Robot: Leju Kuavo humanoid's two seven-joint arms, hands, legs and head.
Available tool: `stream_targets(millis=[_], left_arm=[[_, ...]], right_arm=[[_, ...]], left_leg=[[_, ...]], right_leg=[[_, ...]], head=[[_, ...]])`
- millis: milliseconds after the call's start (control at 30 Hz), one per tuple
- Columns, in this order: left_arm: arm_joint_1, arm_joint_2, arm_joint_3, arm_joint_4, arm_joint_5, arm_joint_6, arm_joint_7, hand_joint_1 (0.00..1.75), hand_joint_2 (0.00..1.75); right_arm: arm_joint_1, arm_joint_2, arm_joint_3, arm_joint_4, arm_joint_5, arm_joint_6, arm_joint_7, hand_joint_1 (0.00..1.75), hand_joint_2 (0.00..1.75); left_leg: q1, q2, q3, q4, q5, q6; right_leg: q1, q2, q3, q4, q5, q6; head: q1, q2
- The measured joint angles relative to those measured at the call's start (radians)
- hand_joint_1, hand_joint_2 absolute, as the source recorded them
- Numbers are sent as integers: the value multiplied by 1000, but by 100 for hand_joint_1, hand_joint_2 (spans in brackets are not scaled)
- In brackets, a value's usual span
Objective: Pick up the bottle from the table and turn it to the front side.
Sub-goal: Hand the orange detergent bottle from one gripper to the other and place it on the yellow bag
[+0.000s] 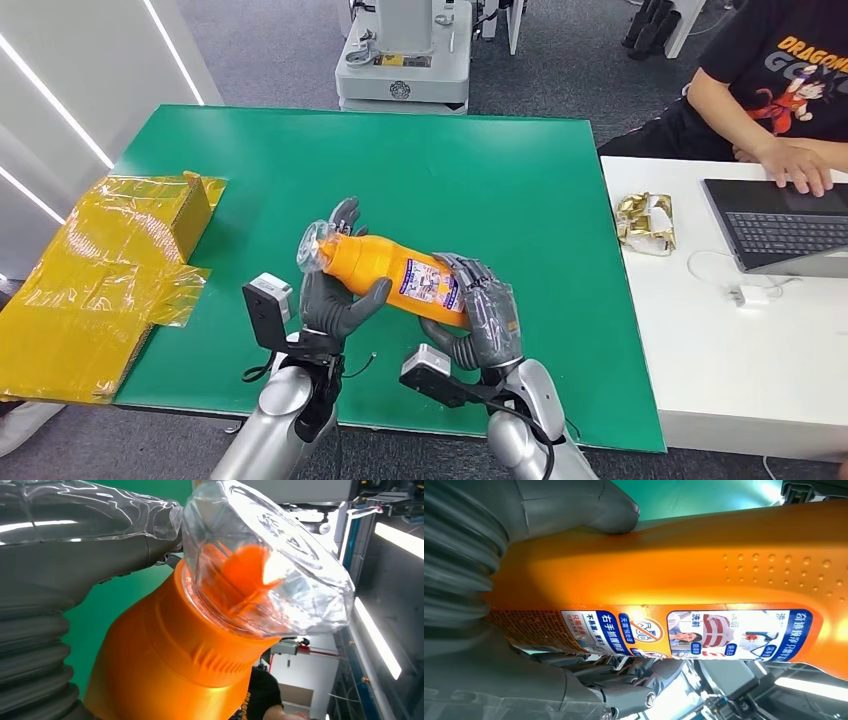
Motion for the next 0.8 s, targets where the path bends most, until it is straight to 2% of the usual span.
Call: stream_targets(millis=[100,133,167,233,800], left_arm=[[1,0,0,1,0,0,-1,133,175],[2,0,0,1,0,0,-3,157,175],[2,0,0,1,0,0,-5,167,175],[3,0,-1,2,2,1,-8,175,175],[11,2,-2,14,-8,4,-31,175,175]], right_arm=[[0,2,-1,1,3,23,8,175,175],[0,2,-1,1,5,29,11,175,175],[0,2,-1,1,6,36,13,175,175],[0,3,-2,1,8,46,17,175,175],[16,3,-10,-13,41,89,32,175,175]], left_leg=[[0,0,0,0,0,0],[0,0,0,0,0,0],[0,0,0,0,0,0],[0,0,0,0,0,0],[0,0,0,0,0,0]], right_leg=[[0,0,0,0,0,0],[0,0,0,0,0,0],[0,0,0,0,0,0],[0,0,0,0,0,0],[0,0,0,0,0,0]], head=[[0,0],[0,0],[0,0],[0,0],[0,0]])
